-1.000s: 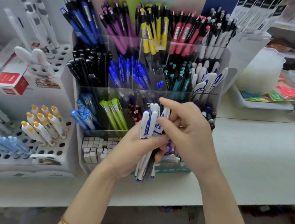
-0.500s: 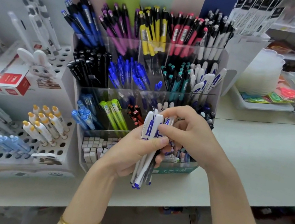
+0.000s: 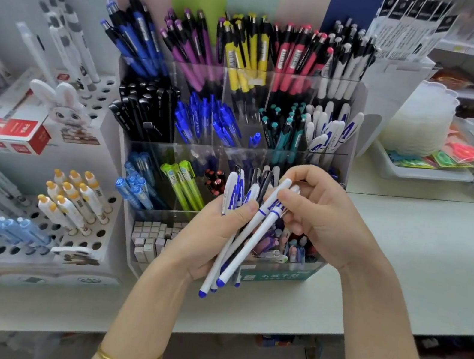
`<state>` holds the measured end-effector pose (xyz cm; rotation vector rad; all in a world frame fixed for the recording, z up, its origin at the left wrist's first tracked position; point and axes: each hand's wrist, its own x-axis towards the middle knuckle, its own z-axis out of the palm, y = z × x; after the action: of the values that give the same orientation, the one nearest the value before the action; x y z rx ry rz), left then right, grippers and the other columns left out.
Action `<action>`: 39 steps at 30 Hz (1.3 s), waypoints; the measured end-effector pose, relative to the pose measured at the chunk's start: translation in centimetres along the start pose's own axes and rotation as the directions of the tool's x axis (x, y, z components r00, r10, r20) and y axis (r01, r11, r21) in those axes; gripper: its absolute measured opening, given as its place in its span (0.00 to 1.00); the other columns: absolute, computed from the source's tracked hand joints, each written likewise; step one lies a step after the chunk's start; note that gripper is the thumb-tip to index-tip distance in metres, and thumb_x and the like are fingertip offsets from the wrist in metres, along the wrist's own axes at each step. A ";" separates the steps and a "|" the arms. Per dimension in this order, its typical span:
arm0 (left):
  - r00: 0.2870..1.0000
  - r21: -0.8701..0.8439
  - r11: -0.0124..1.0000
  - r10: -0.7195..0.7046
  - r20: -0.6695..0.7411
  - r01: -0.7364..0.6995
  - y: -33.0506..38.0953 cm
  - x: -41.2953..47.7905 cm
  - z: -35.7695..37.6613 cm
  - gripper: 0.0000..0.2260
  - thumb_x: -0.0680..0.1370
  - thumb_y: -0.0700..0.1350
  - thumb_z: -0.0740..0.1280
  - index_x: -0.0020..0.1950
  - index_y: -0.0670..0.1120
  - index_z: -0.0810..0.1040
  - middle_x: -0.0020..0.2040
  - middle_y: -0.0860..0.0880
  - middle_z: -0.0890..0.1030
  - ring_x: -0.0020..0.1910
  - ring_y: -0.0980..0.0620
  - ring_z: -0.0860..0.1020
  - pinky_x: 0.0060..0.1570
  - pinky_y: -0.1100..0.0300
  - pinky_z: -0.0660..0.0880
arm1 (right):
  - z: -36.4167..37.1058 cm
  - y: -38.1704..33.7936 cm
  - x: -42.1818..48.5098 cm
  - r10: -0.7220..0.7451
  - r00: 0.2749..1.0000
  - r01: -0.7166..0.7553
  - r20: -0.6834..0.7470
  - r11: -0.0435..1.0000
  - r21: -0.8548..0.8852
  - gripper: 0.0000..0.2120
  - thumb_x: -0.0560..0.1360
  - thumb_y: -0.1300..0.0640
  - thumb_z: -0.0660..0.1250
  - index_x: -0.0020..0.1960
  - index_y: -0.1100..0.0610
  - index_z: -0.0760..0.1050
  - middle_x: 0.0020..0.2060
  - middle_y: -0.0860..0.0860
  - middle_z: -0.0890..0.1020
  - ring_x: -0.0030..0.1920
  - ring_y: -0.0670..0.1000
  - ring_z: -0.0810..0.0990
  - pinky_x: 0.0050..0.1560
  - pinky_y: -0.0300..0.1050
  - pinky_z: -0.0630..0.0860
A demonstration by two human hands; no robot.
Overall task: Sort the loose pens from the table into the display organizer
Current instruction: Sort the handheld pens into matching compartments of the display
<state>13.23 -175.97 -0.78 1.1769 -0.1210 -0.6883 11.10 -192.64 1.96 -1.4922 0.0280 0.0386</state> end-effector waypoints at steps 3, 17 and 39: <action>0.982 0.201 0.979 0.073 -0.175 -0.037 0.0 0.2 -0.3 0.03 0.82 0.44 0.63 0.50 0.44 0.72 0.32 0.49 0.77 0.29 0.50 0.77 0.29 0.55 0.77 | -1.1 -0.8 -0.2 -0.108 0.988 0.107 -0.106 0.994 -0.019 0.06 0.77 0.68 0.63 0.47 0.58 0.71 0.40 0.62 0.76 0.28 0.47 0.72 0.25 0.35 0.69; 0.916 0.270 0.937 0.297 -0.272 -0.223 0.4 0.9 -0.6 0.03 0.82 0.41 0.61 0.49 0.45 0.69 0.33 0.52 0.74 0.29 0.51 0.69 0.34 0.47 0.74 | 0.6 0.5 0.9 -0.654 0.746 0.422 -0.125 0.610 -0.670 0.06 0.76 0.64 0.65 0.53 0.59 0.72 0.46 0.55 0.79 0.45 0.54 0.79 0.46 0.38 0.74; 0.976 0.003 0.976 0.217 -0.001 -0.217 0.1 0.2 -0.5 0.04 0.82 0.38 0.59 0.54 0.38 0.69 0.35 0.49 0.77 0.29 0.55 0.72 0.30 0.64 0.73 | 1.4 5.9 1.7 -0.665 0.747 0.167 0.003 0.183 -0.969 0.04 0.73 0.66 0.66 0.43 0.67 0.78 0.42 0.58 0.76 0.44 0.58 0.75 0.40 0.51 0.76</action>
<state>13.61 -175.62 -0.94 1.1472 -0.2463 -0.4947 12.52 -190.73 -3.88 -2.6625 -0.0940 -0.9574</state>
